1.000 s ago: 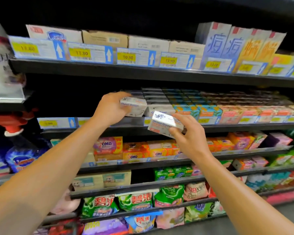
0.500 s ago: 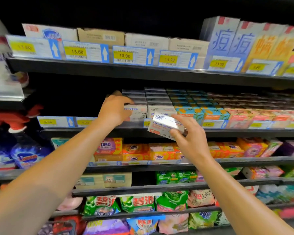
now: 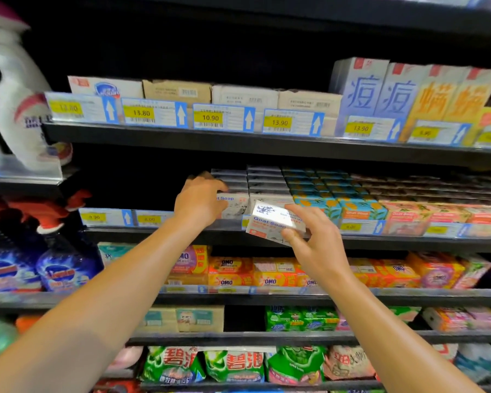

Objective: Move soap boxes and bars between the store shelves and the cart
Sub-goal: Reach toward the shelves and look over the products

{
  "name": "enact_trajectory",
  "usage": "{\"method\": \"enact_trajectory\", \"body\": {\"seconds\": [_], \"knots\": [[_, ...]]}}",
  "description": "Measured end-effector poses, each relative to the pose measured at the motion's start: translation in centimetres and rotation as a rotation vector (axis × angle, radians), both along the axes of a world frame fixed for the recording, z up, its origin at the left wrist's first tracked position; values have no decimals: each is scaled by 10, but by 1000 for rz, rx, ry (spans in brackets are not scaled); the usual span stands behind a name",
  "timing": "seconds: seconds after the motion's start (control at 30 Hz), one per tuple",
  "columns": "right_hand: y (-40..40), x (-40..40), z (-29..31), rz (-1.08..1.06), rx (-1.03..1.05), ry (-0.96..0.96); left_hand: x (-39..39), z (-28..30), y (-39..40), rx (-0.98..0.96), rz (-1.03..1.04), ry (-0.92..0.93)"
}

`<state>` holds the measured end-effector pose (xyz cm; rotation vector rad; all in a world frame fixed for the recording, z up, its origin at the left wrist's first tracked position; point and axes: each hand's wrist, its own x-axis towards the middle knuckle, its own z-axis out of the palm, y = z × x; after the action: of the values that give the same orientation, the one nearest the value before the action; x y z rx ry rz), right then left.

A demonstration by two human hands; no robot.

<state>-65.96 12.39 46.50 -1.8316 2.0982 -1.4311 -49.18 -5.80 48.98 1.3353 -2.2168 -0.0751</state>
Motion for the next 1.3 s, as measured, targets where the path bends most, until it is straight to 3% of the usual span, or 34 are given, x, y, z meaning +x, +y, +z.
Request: {"method": "enact_trajectory", "body": {"seconds": [0.67, 1.3], "knots": [[11, -12, 1, 21, -24, 68, -8, 9, -4, 34, 58, -59], [4, 4, -5, -41, -17, 54, -14, 9, -37, 23, -51, -125]]}}
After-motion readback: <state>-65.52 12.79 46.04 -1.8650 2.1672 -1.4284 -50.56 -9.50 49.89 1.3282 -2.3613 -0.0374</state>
